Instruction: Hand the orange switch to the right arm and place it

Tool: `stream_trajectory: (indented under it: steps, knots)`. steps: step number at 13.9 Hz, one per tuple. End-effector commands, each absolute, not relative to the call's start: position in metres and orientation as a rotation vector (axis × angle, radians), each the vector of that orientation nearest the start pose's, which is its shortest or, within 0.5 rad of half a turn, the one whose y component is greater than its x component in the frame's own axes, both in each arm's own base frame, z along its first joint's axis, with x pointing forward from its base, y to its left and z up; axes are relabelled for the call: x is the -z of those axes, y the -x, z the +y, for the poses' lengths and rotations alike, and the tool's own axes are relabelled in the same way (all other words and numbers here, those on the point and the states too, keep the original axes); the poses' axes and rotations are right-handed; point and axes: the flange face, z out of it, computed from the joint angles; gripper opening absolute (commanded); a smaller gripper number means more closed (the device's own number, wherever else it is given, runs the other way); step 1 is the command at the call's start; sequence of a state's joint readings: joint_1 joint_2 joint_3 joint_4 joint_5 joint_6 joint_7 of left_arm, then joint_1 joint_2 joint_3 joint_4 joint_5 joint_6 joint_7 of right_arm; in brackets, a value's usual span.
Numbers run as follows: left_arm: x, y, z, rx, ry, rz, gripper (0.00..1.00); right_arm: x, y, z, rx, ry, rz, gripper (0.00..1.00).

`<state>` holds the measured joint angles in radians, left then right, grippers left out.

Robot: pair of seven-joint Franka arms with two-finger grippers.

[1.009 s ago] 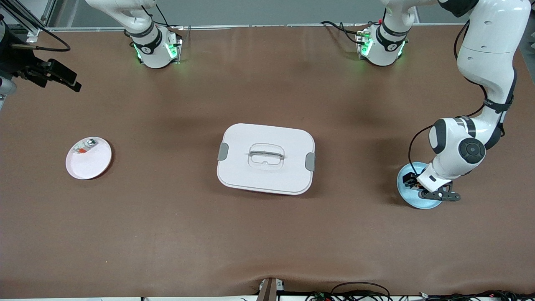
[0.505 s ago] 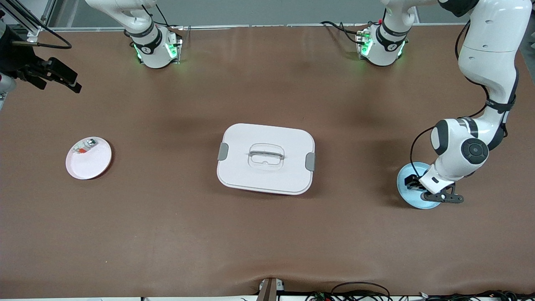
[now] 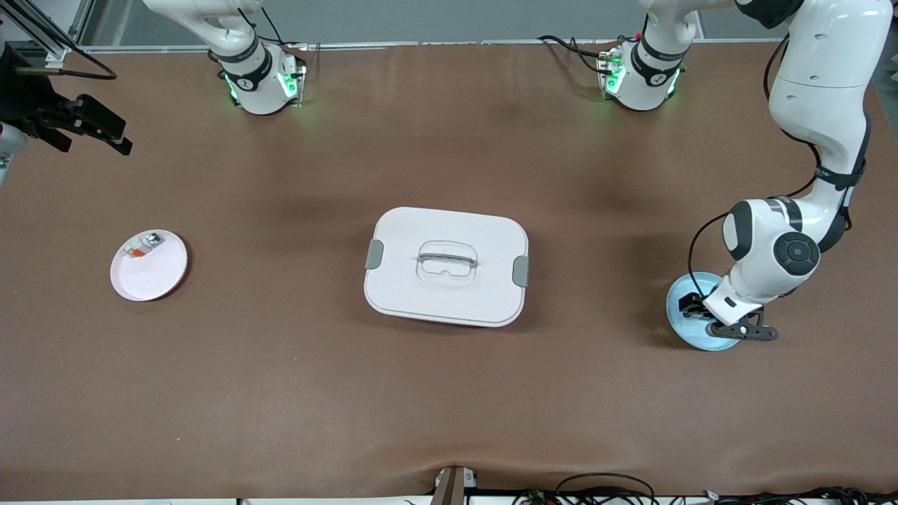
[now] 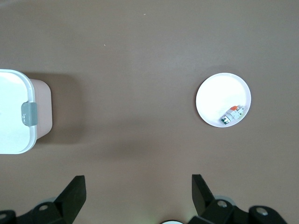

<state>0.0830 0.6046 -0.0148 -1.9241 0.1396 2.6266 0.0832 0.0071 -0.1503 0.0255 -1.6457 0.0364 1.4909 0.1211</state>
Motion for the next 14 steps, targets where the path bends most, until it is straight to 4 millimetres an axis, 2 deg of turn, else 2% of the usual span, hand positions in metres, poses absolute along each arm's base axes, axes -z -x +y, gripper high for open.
stream_trajectory:
  steps: [1,6,8,9,10,11,14]
  knots:
    - [-0.180,-0.632,0.039,0.142,3.045,0.202,1.00,-0.666,-0.493,0.018,0.005,3.121,0.113,1.00]
    - [-0.180,-0.632,0.038,0.142,3.045,0.205,1.00,-0.666,-0.493,0.015,0.008,3.120,0.122,1.00]
    - [-0.180,-0.632,0.038,0.141,3.048,0.182,0.64,-0.666,-0.493,0.016,0.008,3.120,0.120,1.00]
    - [-0.180,-0.632,0.038,0.142,3.049,0.160,0.49,-0.666,-0.493,0.016,0.008,3.120,0.120,1.00]
    - [-0.179,-0.631,0.037,0.141,3.051,0.144,0.39,-0.666,-0.493,0.016,0.005,3.120,0.120,1.00]
    - [-0.180,-0.632,0.037,0.144,3.052,0.121,0.30,-0.666,-0.493,0.014,0.003,3.120,0.124,1.00]
    - [-0.181,-0.633,0.037,0.149,3.053,0.104,0.28,-0.664,-0.492,0.005,-0.011,3.119,0.153,1.00]
